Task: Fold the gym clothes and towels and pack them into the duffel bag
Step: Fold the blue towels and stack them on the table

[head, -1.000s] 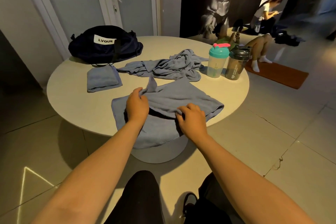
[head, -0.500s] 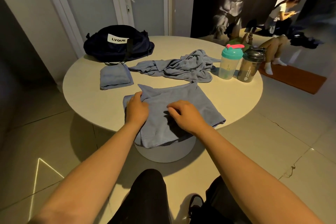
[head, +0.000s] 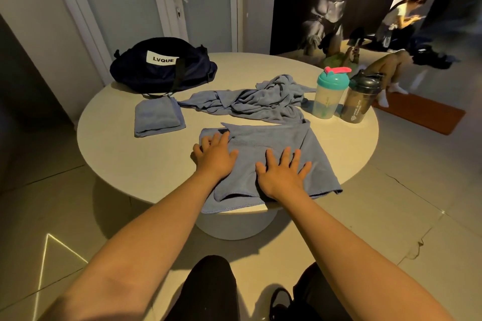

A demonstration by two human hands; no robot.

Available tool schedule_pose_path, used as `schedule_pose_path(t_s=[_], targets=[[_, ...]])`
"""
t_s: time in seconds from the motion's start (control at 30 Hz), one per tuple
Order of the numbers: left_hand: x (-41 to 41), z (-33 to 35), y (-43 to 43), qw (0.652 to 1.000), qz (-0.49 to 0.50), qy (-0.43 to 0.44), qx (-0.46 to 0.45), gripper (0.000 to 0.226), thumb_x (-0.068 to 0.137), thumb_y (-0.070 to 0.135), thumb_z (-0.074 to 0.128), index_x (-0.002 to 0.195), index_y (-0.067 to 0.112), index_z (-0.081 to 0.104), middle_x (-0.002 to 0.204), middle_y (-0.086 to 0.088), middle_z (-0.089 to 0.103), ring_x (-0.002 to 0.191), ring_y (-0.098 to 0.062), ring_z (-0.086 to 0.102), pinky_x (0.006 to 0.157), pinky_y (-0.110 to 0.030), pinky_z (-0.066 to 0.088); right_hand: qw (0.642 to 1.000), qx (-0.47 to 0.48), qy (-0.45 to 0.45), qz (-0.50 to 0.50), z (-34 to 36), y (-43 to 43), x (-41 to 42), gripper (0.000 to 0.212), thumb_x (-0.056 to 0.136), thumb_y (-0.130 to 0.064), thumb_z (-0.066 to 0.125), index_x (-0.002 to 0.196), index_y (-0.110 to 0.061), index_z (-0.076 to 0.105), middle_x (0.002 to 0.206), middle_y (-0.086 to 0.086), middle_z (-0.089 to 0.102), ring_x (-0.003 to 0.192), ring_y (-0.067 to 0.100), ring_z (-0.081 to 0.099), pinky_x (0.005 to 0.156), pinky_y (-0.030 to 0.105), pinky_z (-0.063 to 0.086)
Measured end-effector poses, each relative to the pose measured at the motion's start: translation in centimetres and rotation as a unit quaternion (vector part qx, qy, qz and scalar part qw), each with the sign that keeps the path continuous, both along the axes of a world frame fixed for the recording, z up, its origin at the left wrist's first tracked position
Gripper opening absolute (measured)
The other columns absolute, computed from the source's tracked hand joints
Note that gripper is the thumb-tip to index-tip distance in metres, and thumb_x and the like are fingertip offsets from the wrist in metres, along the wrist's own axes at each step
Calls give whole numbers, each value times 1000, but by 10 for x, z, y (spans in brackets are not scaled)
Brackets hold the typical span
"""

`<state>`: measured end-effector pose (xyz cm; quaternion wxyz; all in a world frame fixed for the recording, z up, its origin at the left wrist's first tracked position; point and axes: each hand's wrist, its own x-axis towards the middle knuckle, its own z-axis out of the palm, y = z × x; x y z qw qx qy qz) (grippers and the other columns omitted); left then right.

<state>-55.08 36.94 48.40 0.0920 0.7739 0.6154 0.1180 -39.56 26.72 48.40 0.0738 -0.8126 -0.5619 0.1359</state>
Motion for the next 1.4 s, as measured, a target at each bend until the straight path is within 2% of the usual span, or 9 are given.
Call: schedule_pose_path(t_s=[0.13, 0.37, 0.5, 0.6, 0.7, 0.87, 1.0, 1.2, 1.4], targets=[[-5, -1, 5, 999, 37, 19, -6, 61, 102, 55, 32, 156, 27, 27, 161, -3, 30, 139, -32, 26, 106, -46, 28, 999, 6, 5, 45, -1, 8, -3, 76, 96, -72, 16, 160, -34, -1, 165, 12, -17, 148, 37, -28, 110, 65, -23], [-11, -7, 20, 999, -22, -32, -39, 66, 105, 49, 35, 161, 19, 15, 169, -5, 7, 154, -25, 14, 125, -44, 3, 977, 144, 43, 152, 1, 14, -14, 61, 103, -53, 39, 157, -27, 28, 165, 4, 16, 154, 24, 3, 121, 58, -3], [-24, -7, 7, 989, -14, -125, 74, 47, 100, 40, 51, 143, 23, 48, 150, -2, 44, 135, -30, 39, 109, -45, 35, 972, 199, -27, 123, -6, 10, -25, 47, 101, -47, 43, 137, -19, 54, 141, 10, 43, 134, 30, 35, 115, 46, 25], [-33, 0, -14, 993, 25, -105, 53, 39, 94, 44, 52, 132, 35, 55, 135, 3, 51, 123, -26, 44, 100, -41, 34, 973, 214, -65, 55, -13, 2, -31, 43, 99, -50, 38, 119, -17, 58, 121, 11, 43, 116, 33, 37, 100, 44, 33], [-47, -6, -33, 994, 1, -102, 37, 40, 94, 44, 54, 133, 34, 52, 134, 2, 55, 121, -25, 49, 101, -41, 32, 976, 188, -38, 103, -8, 0, -33, 47, 101, -51, 38, 135, -21, 49, 120, 10, 44, 116, 32, 39, 101, 44, 31], [-68, -14, -39, 996, -41, -68, 49, 42, 103, 44, 44, 141, 26, 49, 140, -1, 57, 125, -26, 53, 120, -47, 20, 962, 189, -28, 198, -6, -5, -48, 50, 104, -41, 37, 149, -20, 42, 149, 4, 46, 147, 24, 25, 121, 50, -5], [-74, -14, -51, 975, -20, -189, 112, 23, 102, 33, 51, 121, 25, 61, 124, 2, 63, 114, -26, 54, 103, -42, 41, 964, 194, -41, 177, -18, -13, -56, 45, 104, -42, 29, 143, -23, 45, 151, 6, 40, 146, 26, 22, 121, 52, 11], [-76, -16, -77, 991, 36, -102, 84, 35, 98, 39, 48, 131, 31, 56, 128, 2, 58, 118, -24, 48, 100, -40, 33, 940, 298, -1, 164, -14, -26, -71, 36, 99, -38, 51, 127, -18, 63, 121, 8, 54, 115, 28, 46, 98, 40, 40], [-83, -22, -78, 959, 30, -269, 89, 20, 100, 23, 55, 116, 28, 65, 113, 3, 66, 101, -22, 60, 91, -45, 50, 941, 284, -8, 186, -22, -30, -70, 47, 98, -49, 46, 137, -24, 55, 119, 0, 59, 116, 24, 50, 116, 44, 25]])
